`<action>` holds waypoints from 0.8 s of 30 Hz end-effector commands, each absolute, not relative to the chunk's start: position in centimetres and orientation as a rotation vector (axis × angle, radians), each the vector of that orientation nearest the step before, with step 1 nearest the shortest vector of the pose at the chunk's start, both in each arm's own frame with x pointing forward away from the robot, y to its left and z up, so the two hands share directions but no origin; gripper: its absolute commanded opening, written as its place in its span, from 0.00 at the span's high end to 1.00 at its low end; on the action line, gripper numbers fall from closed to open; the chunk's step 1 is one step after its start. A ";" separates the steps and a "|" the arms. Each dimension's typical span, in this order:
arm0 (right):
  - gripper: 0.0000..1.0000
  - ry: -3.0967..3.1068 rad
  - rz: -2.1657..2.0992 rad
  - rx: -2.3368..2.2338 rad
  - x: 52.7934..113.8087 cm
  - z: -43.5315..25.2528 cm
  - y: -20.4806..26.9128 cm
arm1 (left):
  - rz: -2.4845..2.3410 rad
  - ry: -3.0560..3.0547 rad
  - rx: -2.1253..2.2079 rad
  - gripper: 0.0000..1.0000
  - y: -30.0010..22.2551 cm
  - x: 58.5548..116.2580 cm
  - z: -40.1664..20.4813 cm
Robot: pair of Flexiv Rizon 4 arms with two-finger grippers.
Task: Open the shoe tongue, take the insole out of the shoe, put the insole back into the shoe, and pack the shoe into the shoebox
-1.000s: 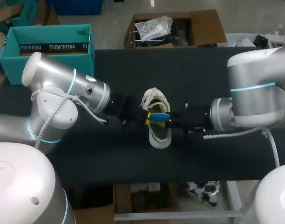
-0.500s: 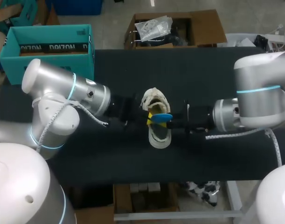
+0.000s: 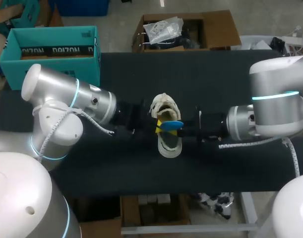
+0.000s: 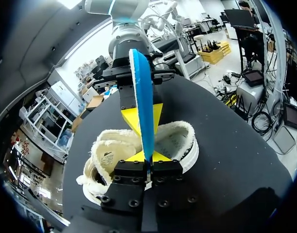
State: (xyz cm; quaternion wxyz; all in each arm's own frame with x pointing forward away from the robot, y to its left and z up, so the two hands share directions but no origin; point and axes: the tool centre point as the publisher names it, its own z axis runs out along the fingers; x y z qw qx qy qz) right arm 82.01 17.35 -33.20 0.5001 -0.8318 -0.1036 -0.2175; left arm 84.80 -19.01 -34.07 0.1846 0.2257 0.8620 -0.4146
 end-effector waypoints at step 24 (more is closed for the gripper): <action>1.00 -0.451 -0.810 -2.322 82.3 -33.3 18.3 | -1.037 2.232 0.633 1.00 -17.7 84.7 -34.7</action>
